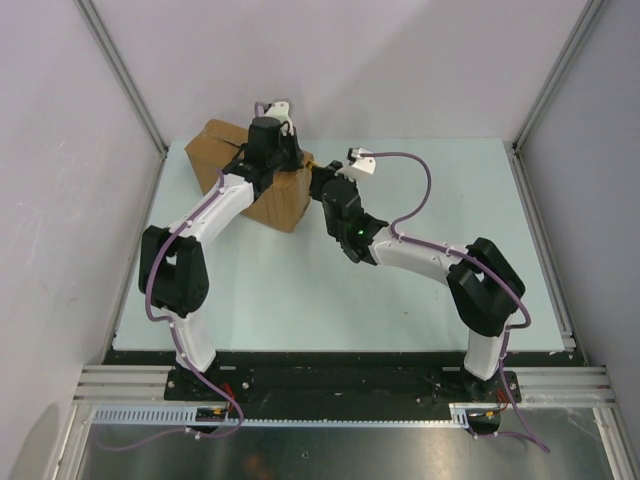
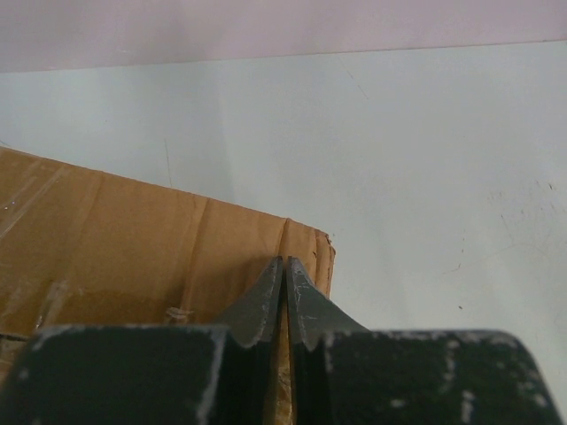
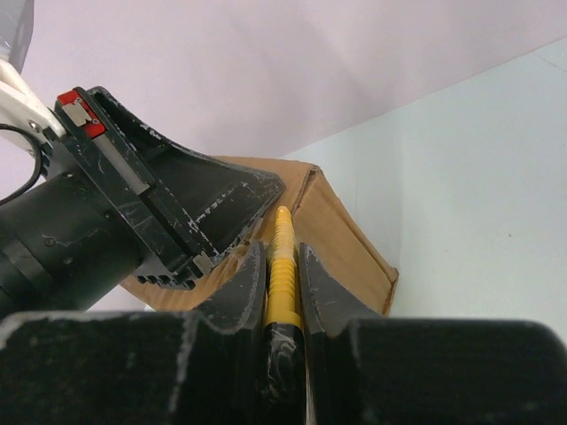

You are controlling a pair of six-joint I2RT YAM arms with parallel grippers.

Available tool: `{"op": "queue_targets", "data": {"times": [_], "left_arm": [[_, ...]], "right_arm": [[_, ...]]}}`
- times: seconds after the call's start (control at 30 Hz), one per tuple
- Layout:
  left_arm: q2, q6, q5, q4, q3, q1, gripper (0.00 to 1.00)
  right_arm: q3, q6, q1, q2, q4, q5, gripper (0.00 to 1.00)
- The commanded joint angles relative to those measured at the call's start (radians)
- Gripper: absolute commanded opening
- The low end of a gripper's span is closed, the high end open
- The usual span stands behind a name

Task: Unpack the express box
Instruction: Cut the express box at the center of the board.

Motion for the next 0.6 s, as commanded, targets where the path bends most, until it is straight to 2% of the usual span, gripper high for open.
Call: {"op": "queue_targets", "data": {"times": [0.0,0.57], "left_arm": [[0.028,0.028,-0.017,-0.221,-0.055,0.012,0.08],[0.042,0.023,-0.024,-0.222,-0.050,0.012,0.08]], "right_arm": [[0.052,0.010,0.003,0.013,0.026,0.017,0.00],[0.052,0.016,0.018,0.047,-0.025,0.009,0.00]]}}
